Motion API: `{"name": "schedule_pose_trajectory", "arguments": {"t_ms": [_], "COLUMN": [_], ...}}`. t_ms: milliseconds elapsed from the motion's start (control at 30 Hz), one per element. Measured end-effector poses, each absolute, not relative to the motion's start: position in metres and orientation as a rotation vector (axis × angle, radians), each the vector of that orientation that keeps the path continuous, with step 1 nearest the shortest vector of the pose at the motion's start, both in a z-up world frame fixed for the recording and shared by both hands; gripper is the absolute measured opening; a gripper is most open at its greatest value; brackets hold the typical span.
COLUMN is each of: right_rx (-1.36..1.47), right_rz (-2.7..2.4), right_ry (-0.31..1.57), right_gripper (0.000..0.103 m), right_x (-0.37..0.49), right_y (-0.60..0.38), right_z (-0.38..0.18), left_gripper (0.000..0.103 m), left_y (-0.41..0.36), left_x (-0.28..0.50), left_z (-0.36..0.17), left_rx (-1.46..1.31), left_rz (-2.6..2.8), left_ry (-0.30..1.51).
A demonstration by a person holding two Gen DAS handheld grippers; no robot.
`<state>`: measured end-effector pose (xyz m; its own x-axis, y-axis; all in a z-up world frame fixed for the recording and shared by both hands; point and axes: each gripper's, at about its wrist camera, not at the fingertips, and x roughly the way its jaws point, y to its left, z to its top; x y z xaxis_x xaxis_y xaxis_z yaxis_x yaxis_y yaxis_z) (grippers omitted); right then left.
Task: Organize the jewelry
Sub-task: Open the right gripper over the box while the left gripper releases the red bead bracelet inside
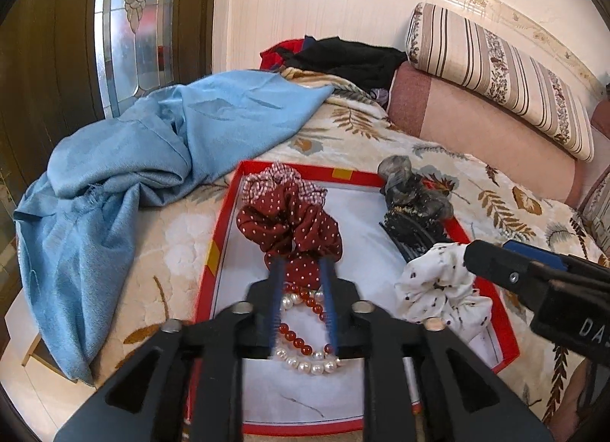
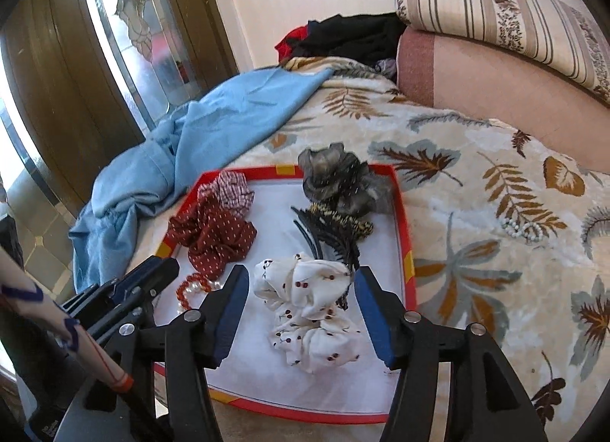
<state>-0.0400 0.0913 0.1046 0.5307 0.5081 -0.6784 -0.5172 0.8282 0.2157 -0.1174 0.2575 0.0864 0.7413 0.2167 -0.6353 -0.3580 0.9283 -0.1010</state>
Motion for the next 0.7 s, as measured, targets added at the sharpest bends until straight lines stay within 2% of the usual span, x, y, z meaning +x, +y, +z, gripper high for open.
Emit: {"name": "schedule_pose_trajectory", "arguments": {"t_ms": [233,333,433,500,600,700], "right_rx": [0.027,0.044,0.058,0.053,0.028,-0.018], "right_rz": [0.594,0.582,0.569,0.549,0.524,0.485], "right_ry": [0.783,0.779,0.771,0.764,0.745,0.709], "right_gripper": [0.066,0.068,0.073,0.077,0.085,0.09], "right_x": [-0.048,-0.053,-0.06,-0.066,-0.078,-0.093], "right_y": [0.073,0.062,0.05,0.042,0.032,0.021], "right_z": [0.118,0.121,0.125,0.128,0.132,0.137], "left_gripper": [0.035,0.044,0.061,0.079,0.091,0.098], "left_y": [0.249,0.243,0.237,0.233,0.227,0.219], "left_x": [-0.128,-0.134,-0.14,-0.146,-0.155,-0.164], "left_z": [0.106,0.114,0.121,0.126,0.132,0.139], "left_rx": [-0.207,-0.198,-0.192,-0.193,-0.194,-0.181], "left_rz": [0.321,0.324,0.33,0.336,0.337,0.342], "left_ry": [0.626,0.608,0.592,0.582,0.559,0.539]}}
